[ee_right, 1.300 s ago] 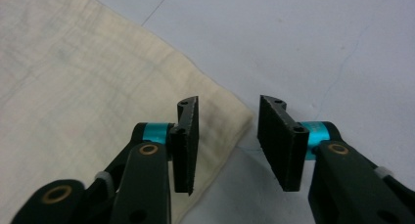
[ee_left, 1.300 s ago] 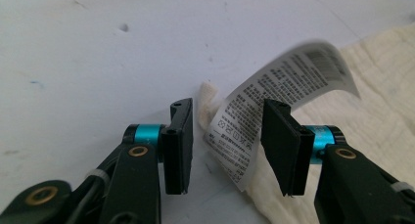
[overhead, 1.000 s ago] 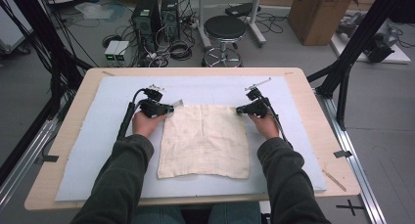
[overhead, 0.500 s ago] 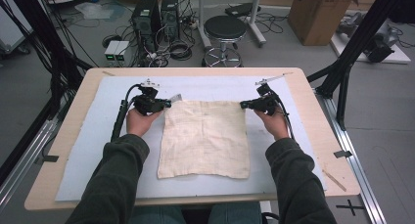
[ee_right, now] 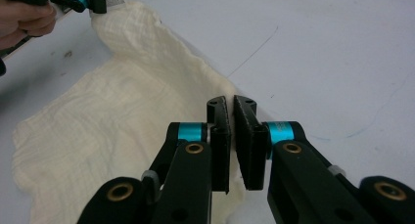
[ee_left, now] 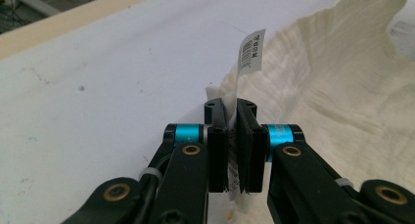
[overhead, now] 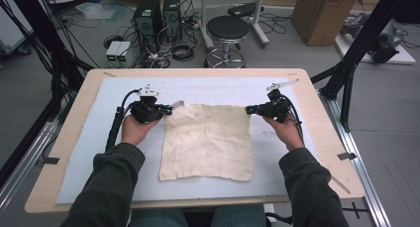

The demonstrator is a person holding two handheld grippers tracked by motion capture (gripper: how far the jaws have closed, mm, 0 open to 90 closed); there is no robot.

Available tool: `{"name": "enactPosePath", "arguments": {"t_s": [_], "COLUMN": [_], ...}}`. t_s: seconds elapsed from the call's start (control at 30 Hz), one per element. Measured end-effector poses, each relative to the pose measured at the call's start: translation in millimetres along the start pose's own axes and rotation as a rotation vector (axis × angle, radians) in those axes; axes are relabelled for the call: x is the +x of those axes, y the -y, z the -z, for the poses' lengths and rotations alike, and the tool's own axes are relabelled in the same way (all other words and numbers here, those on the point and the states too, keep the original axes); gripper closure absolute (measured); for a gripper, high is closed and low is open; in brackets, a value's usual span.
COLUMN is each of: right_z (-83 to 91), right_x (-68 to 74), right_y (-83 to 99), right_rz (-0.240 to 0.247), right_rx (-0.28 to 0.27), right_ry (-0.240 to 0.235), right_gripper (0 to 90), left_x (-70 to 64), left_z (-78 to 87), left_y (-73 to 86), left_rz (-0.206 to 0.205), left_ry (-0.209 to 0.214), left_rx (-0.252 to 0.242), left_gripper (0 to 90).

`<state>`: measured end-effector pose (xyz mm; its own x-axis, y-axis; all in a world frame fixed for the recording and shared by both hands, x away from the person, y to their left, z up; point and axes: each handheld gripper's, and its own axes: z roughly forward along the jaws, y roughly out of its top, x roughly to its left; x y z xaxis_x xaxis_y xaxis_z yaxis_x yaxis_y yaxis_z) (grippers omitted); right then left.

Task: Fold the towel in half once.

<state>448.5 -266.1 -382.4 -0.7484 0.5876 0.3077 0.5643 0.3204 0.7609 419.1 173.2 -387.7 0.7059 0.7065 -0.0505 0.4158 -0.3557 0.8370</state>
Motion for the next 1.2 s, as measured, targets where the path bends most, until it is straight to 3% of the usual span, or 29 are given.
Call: {"name": "enactPosePath", "arguments": {"t_s": [0.43,0.73,0.83,0.87,1.2], "right_z": [6.0,14.9,13.7,13.5,14.2], "right_x": [19.8,31.1,30.7,31.5,42.6], "right_y": [12.2,20.4,34.5,36.7,55.2], "right_rz": [0.046,0.072,0.066,0.063,0.081], "right_rx": [0.009,0.02,0.037,0.04,0.062], "right_ry": [-0.051,-0.054,-0.061,-0.061,-0.073], "right_gripper": [85.0,85.0,85.0,85.0,84.9], "left_x": [-21.5,-34.1,-38.9,-41.0,-56.2], "left_z": [20.2,30.8,35.5,38.5,47.0], "left_y": [15.9,27.5,31.3,33.2,50.1], "left_rz": [-0.065,-0.091,-0.111,-0.108,-0.13], "left_ry": [0.016,0.042,0.043,0.045,0.062], "left_rx": [0.002,-0.003,0.01,-0.005,0.018], "left_gripper": [84.0,84.0,84.0,84.0,84.0]}}
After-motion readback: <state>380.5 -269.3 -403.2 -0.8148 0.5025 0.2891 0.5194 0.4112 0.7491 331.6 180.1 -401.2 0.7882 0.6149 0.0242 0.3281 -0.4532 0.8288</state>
